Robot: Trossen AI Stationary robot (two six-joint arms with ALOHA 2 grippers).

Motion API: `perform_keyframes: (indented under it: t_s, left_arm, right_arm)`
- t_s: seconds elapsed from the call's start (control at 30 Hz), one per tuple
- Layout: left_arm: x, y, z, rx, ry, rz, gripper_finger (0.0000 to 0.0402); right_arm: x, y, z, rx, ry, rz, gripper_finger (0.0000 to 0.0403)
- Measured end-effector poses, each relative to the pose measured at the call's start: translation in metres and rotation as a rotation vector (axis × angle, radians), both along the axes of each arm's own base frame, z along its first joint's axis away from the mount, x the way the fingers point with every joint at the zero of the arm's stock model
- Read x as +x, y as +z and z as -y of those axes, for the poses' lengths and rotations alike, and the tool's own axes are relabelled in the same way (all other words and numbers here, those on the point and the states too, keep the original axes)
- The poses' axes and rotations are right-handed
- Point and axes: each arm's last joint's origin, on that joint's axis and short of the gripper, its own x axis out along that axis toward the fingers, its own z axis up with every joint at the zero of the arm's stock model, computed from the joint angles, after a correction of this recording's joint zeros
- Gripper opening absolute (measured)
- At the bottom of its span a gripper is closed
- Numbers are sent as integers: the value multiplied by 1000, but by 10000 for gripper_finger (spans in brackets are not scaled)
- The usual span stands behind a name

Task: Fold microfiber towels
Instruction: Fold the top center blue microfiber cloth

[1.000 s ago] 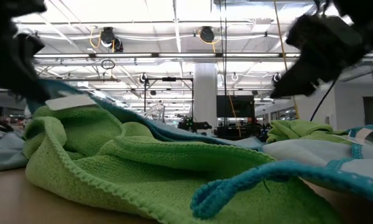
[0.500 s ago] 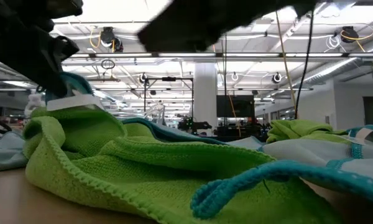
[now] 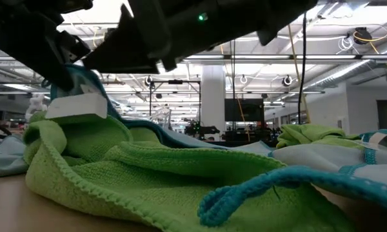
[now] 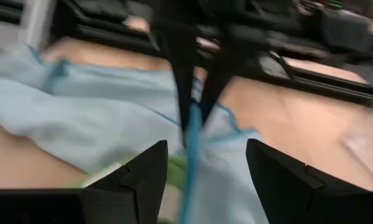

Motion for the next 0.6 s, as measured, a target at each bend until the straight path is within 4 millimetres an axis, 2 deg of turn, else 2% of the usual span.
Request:
perform_keyframes:
  t_s: [0.13, 0.37, 0.47, 0.6]
  left_arm:
    - [0, 4, 0, -14, -3, 25, 10]
    - [0, 4, 0, -2, -21, 28, 10]
    - [1, 4, 0, 1, -27, 30, 10]
    - [1, 4, 0, 2, -27, 31, 10]
  right_arm:
    - [3, -7, 1, 21, 12, 14, 210]
    - [4, -7, 6, 21, 0, 14, 208]
    - [5, -8, 7, 19, -5, 6, 191]
    - [4, -11, 10, 11, -10, -22, 146]
